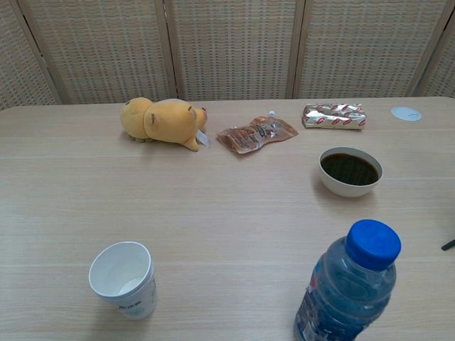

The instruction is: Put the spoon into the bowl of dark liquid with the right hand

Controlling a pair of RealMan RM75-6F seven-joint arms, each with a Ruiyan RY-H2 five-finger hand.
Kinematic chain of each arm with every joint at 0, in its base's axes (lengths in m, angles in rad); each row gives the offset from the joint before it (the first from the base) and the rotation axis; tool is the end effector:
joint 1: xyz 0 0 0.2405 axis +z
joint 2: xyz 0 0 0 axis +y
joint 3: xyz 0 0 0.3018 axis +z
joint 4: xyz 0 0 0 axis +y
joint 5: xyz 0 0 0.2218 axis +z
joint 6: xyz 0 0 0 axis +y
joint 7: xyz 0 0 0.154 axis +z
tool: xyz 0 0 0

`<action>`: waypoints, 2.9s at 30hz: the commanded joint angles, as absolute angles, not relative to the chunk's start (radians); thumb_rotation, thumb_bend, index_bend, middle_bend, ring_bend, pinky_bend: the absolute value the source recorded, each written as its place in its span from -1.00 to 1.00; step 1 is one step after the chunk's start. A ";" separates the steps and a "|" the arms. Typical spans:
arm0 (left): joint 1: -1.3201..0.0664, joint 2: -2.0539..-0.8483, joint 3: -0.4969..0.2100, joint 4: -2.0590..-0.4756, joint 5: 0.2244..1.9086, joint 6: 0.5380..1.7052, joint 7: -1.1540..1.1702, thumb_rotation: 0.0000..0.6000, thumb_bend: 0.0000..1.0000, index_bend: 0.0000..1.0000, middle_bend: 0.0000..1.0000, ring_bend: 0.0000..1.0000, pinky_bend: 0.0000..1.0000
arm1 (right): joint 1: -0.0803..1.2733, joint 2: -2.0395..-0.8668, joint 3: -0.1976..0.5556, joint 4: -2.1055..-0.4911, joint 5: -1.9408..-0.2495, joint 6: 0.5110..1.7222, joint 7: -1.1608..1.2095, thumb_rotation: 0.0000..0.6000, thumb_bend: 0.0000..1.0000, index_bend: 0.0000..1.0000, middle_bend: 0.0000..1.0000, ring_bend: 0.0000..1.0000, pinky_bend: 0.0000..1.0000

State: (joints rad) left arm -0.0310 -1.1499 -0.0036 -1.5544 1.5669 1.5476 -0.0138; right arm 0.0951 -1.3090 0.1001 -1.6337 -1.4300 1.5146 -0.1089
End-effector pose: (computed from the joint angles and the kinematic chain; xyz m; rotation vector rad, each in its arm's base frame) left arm -0.3662 0.1662 0.1604 -1.4048 -0.8887 -0.9008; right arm -0.3358 -0.2074 0.1128 1.2603 -0.9644 0.9941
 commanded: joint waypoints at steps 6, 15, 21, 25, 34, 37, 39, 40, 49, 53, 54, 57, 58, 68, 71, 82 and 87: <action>-0.034 -1.150 -0.001 -1.551 1.562 1.537 -0.019 1.00 -0.53 -1.00 -1.00 -1.00 -1.00 | 0.106 -1.308 0.102 -1.641 -1.436 1.498 -0.125 1.00 -0.10 -0.57 -0.70 -0.87 -0.54; -0.033 -1.142 -0.005 -1.552 1.560 1.541 -0.021 1.00 -0.53 -1.00 -1.00 -1.00 -1.00 | 0.159 -1.280 0.106 -1.641 -1.463 1.428 -0.163 1.00 -0.10 -0.56 -0.47 -0.55 -0.17; -0.033 -1.136 -0.007 -1.558 1.560 1.546 -0.016 1.00 -0.53 -1.00 -1.00 -1.00 -1.00 | 0.221 -1.267 0.111 -1.614 -1.467 1.334 -0.182 1.00 -0.10 -0.43 -0.17 -0.23 0.17; -0.031 -1.131 -0.007 -1.561 1.558 1.549 -0.012 1.00 -0.53 -1.00 -1.00 -1.00 -1.00 | 0.264 -1.281 0.107 -1.564 -1.464 1.260 -0.199 1.00 -0.10 -0.30 0.09 0.05 0.43; -0.022 -1.121 -0.008 -1.566 1.552 1.559 -0.006 1.00 -0.53 -1.00 -1.00 -1.00 -1.00 | 0.346 -1.345 0.079 -1.399 -1.469 1.126 -0.196 1.00 -0.10 -0.10 0.44 0.48 0.76; -0.021 -1.121 -0.008 -1.566 1.553 1.561 -0.007 1.00 -0.53 -1.00 -1.00 -1.00 -1.00 | 0.358 -1.361 0.067 -1.357 -1.469 1.100 -0.183 1.00 -0.10 -0.07 0.51 0.57 0.85; -0.021 -1.120 -0.008 -1.565 1.553 1.563 -0.007 1.00 -0.53 -1.00 -1.00 -1.00 -1.00 | 0.365 -1.371 0.062 -1.334 -1.464 1.083 -0.174 1.00 -0.11 -0.06 0.55 0.62 0.88; -0.020 -1.120 -0.008 -1.566 1.553 1.563 -0.006 1.00 -0.53 -1.00 -1.00 -1.00 -1.00 | 0.368 -1.381 0.059 -1.316 -1.465 1.080 -0.167 1.00 -0.11 -0.04 0.57 0.64 0.89; -0.018 -1.116 -0.007 -1.573 1.558 1.567 -0.001 1.00 -0.53 -1.00 -1.00 -1.00 -1.00 | 0.379 -1.454 0.032 -1.181 -1.489 1.076 -0.118 1.00 -0.11 0.04 0.63 0.68 0.92; -0.019 -1.116 -0.006 -1.576 1.559 1.564 0.002 1.00 -0.53 -1.00 -1.00 -1.00 -1.00 | 0.383 -1.477 0.022 -1.135 -1.499 1.078 -0.103 1.00 -0.11 0.07 0.64 0.69 0.92; -0.019 -1.116 -0.006 -1.576 1.559 1.564 0.003 1.00 -0.53 -1.00 -1.00 -1.00 -1.00 | 0.384 -1.482 0.020 -1.126 -1.501 1.076 -0.100 1.00 -0.11 0.07 0.64 0.69 0.92; -0.018 -1.116 -0.006 -1.578 1.560 1.566 0.005 1.00 -0.53 -1.00 -1.00 -1.00 -1.00 | 0.388 -1.495 0.014 -1.105 -1.502 1.070 -0.096 1.00 -0.11 0.08 0.64 0.69 0.92; -0.018 -1.116 -0.005 -1.578 1.560 1.566 0.006 1.00 -0.53 -1.00 -1.00 -1.00 -1.00 | 0.389 -1.498 0.013 -1.101 -1.503 1.069 -0.096 1.00 -0.11 0.08 0.64 0.69 0.92; -0.018 -1.109 -0.001 -1.588 1.560 1.558 0.015 1.00 -0.53 -1.00 -1.00 -1.00 -1.00 | 0.409 -1.547 0.003 -1.030 -1.503 1.038 -0.111 1.00 -0.11 0.10 0.64 0.69 0.92; -0.019 -1.108 0.000 -1.592 1.559 1.553 0.017 1.00 -0.53 -1.00 -1.00 -1.00 -1.00 | 0.414 -1.557 0.001 -1.012 -1.501 1.029 -0.115 1.00 -0.11 0.10 0.64 0.69 0.92; -0.020 -1.103 0.009 -1.596 1.557 1.537 0.007 1.00 -0.53 -1.00 -1.00 -1.00 -1.00 | 0.425 -1.577 -0.011 -0.963 -1.489 0.991 -0.137 1.00 -0.11 0.11 0.64 0.69 0.92; -0.019 -1.102 0.012 -1.595 1.557 1.532 0.000 1.00 -0.53 -1.00 -1.00 -1.00 -1.00 | 0.429 -1.582 -0.015 -0.956 -1.487 0.982 -0.143 1.00 -0.11 0.12 0.64 0.69 0.92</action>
